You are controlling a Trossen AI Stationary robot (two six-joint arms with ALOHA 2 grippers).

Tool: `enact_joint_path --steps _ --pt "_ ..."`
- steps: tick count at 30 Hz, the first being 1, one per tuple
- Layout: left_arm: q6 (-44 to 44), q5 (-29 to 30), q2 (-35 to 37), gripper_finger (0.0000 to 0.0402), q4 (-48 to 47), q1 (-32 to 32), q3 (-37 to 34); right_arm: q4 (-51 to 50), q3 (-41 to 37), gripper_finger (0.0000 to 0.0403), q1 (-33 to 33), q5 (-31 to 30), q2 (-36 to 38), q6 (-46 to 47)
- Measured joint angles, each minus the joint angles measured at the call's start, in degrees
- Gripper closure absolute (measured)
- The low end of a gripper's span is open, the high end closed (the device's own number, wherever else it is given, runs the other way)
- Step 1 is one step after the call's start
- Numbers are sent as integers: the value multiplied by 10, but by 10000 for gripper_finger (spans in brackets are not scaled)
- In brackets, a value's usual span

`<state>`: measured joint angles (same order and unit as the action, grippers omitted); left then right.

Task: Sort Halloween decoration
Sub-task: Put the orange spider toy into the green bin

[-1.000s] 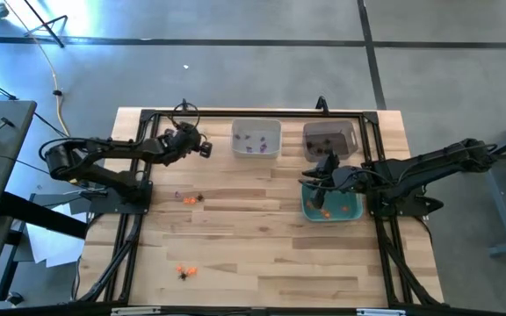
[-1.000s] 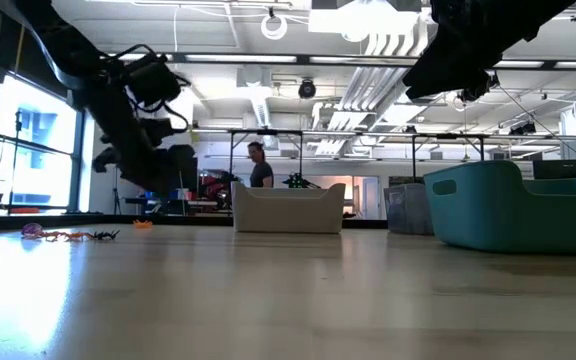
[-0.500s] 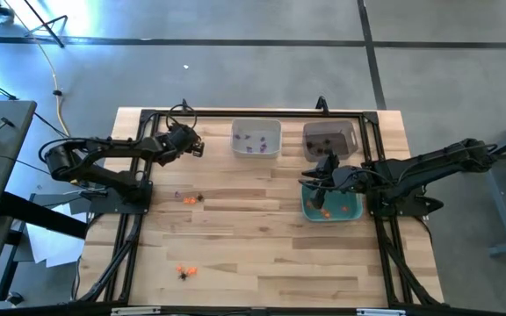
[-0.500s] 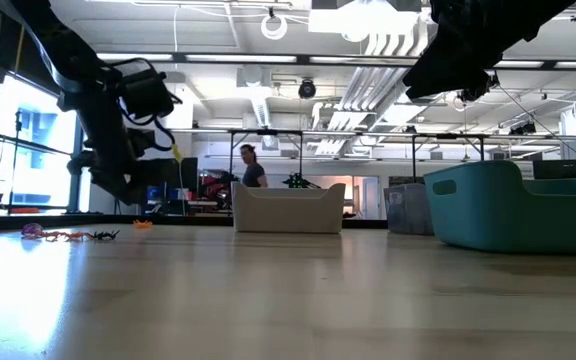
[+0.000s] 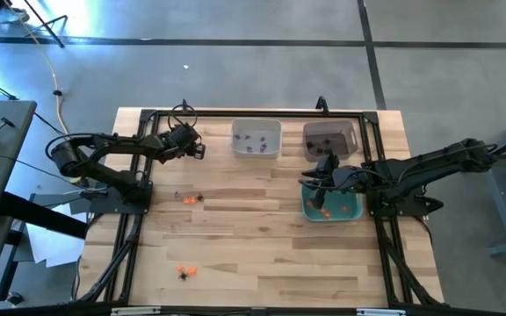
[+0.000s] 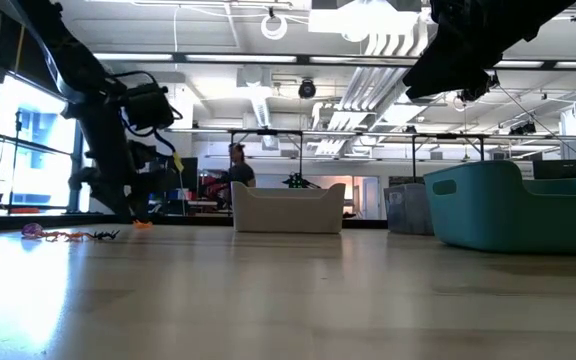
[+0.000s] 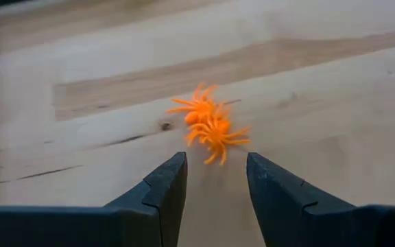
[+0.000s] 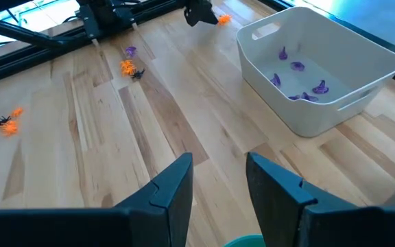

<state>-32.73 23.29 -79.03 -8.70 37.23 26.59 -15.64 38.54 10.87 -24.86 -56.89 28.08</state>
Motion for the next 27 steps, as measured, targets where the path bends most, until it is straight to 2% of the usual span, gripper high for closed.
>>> enact_joint_path --steps 9,15,19,27 --pt "4 4 -73 261 82 -1 1 0 0 269 0 0 0 0" --pt "5 2 -79 275 90 0 1 0 0 269 0 0 0 0" --pt "18 -3 -79 300 91 -1 1 0 0 269 0 0 0 0" --pt "19 -9 -80 376 91 -5 1 0 0 269 0 0 0 0"
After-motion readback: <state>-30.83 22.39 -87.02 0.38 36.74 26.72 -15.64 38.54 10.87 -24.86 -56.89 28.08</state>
